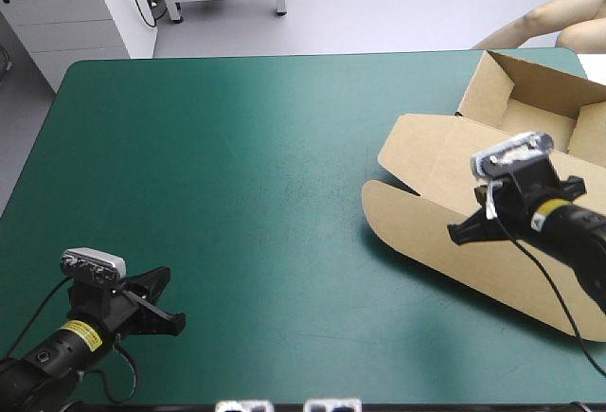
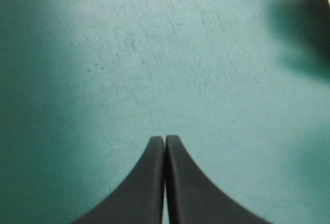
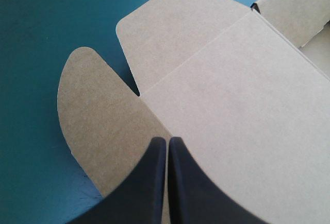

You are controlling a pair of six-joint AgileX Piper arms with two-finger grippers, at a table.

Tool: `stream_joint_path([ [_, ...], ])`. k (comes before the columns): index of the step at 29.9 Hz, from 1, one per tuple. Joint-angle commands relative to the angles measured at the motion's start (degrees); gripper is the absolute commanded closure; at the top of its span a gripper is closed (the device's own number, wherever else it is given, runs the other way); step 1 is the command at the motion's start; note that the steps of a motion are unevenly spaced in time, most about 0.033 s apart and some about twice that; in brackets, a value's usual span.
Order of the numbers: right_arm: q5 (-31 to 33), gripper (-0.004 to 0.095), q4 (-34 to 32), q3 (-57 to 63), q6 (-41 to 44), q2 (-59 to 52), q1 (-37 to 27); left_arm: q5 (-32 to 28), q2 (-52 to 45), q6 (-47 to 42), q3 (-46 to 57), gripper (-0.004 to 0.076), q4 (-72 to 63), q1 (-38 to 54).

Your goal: Fold the box

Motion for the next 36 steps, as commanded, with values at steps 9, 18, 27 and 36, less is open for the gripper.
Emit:
stream_joint_path([
  [9, -9.96, 0.0909, -0.58, 20.92, 3.22, -25.74, 0.01, -7.52, -0.93, 4.04, -1.42, 0.0732, -1.41, -0.15],
  [18, -15.07, 0.0909, -3.26, 30.74, 6.42, -37.42, 0.01, -3.65, -10.59, 4.12, -1.42, 0.0732, -1.79, -0.15],
  [27, -12.07, 0.0909, -4.08, 31.24, 7.42, -37.58, 0.01, 2.10, -15.86, 5.15, -1.42, 0.0732, -0.75, -0.15],
  [36, -12.68, 0.0909, -3.12, 36.30, 7.54, -37.68, 0.01, 2.88, -16.94, 5.15, 0.80, 0.0732, -0.72, -0.15],
])
